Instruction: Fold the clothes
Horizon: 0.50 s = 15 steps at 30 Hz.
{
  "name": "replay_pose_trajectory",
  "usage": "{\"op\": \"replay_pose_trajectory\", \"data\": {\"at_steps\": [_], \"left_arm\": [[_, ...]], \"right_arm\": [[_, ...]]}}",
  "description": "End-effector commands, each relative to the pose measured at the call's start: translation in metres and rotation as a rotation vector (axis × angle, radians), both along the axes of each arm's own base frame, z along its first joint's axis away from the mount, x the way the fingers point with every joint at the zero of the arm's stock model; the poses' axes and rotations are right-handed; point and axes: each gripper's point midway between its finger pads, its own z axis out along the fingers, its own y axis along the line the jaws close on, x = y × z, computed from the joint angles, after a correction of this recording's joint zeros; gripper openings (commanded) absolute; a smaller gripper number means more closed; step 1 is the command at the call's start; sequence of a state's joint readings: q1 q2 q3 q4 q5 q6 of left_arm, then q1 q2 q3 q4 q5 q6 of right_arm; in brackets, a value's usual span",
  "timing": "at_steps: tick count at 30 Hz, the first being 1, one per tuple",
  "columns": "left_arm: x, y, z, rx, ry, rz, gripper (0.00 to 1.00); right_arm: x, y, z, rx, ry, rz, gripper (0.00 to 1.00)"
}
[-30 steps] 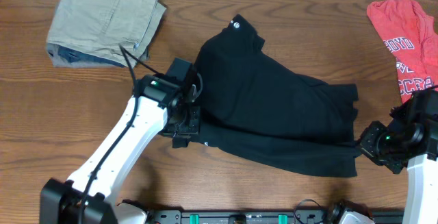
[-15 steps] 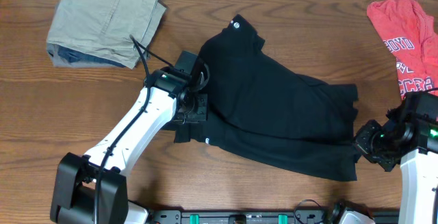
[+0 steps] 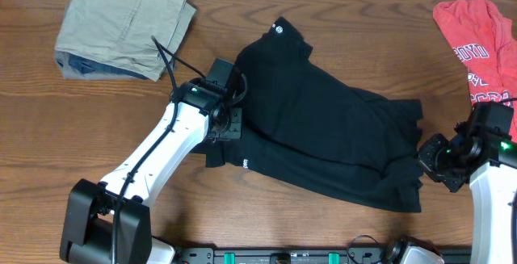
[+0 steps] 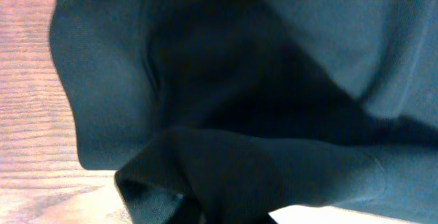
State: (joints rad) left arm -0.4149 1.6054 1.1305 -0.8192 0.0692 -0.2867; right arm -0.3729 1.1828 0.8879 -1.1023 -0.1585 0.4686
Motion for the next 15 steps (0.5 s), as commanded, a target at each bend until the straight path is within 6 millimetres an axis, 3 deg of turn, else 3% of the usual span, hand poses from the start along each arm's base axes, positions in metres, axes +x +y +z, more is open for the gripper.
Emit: {"op": "replay_pose_trajectory", "data": {"at_steps": [1, 3, 4, 6, 10, 15], "left_arm": [[0.002, 0.007, -0.005, 0.043, -0.009, 0.014, 0.33], [0.004, 0.006, -0.005, 0.038, -0.019, 0.014, 0.5], [0.006, 0.006, -0.005, 0.036, -0.024, 0.014, 0.7], [0.008, 0.005, -0.005, 0.031, -0.033, 0.014, 0.88], [0.004, 0.003, -0.005, 0.018, -0.015, 0.01, 0.95], [-0.024, -0.024, -0.004, -0.148, 0.125, -0.025, 0.95]], "right_arm": [[0.0, 0.003, -0.008, 0.013, 0.029, 0.0, 0.1], [0.0, 0.003, -0.011, 0.019, 0.046, 0.003, 0.14], [0.0, 0.004, -0.012, 0.024, 0.051, 0.018, 0.19], [-0.001, 0.006, -0.014, 0.034, 0.06, 0.04, 0.27], [-0.004, 0.011, -0.016, 0.057, 0.072, 0.072, 0.36], [-0.006, 0.012, -0.016, 0.064, 0.082, 0.076, 0.38]]}}
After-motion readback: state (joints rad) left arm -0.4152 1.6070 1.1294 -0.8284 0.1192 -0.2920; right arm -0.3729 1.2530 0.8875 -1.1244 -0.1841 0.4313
